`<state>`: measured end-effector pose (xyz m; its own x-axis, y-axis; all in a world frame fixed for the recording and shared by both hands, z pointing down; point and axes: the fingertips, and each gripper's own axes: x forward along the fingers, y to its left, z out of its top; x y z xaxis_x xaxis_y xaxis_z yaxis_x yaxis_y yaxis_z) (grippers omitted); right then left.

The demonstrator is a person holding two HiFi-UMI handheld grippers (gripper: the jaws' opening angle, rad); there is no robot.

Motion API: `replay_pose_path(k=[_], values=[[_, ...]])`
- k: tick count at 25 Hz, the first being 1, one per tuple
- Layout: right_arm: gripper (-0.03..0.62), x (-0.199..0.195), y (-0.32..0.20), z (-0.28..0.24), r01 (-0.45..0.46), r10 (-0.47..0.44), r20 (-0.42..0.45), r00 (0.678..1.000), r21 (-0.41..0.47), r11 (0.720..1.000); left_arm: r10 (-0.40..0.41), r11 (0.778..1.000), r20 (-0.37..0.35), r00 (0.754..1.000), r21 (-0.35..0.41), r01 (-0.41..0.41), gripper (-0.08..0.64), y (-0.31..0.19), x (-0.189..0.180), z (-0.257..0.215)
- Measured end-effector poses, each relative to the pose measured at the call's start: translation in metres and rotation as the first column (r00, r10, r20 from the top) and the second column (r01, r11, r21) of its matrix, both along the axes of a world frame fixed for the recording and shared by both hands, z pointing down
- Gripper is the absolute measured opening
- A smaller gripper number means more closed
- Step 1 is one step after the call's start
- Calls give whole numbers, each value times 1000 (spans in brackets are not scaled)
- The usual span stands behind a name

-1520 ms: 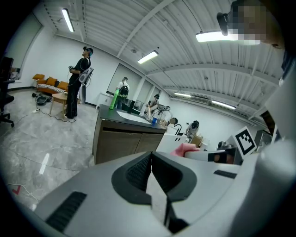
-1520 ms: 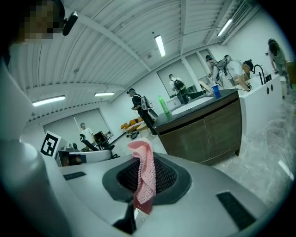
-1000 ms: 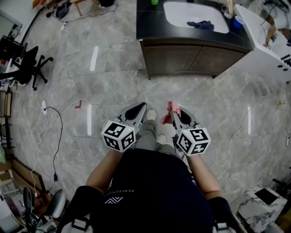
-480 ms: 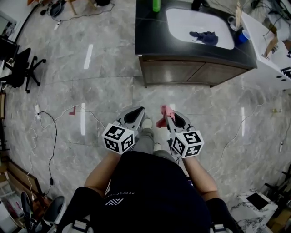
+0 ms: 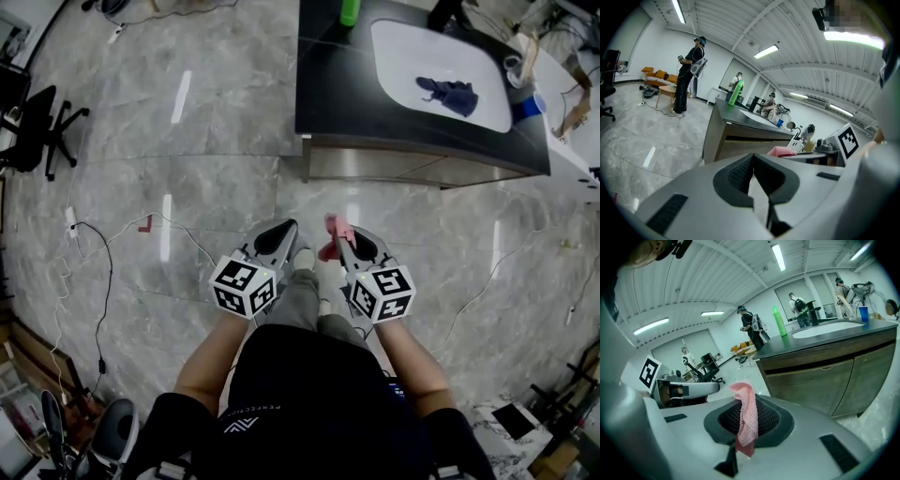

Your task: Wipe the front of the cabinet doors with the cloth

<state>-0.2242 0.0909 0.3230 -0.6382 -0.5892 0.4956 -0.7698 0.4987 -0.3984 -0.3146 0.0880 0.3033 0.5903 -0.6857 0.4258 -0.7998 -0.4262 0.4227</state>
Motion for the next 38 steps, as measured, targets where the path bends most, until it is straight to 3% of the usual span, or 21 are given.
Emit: replay_pose_path(k=[12, 18, 31, 38], values=[[48, -49, -65, 40, 77, -76, -30, 997, 16, 997, -8, 999, 20, 1000, -38, 9, 9, -49, -32, 48], [48, -54, -91, 60, 104, -104, -7, 995, 41, 994, -45, 999, 43, 998, -9, 45, 9, -69, -30, 67], [48, -41, -153, 108, 141, -142, 6, 990, 69, 988, -174, 985, 49, 983, 9, 174, 9, -110, -9, 106], [48, 0, -170, 104, 117, -118, 9, 993, 87, 989, -175, 985, 55, 983, 9, 175, 9, -128, 21, 106]])
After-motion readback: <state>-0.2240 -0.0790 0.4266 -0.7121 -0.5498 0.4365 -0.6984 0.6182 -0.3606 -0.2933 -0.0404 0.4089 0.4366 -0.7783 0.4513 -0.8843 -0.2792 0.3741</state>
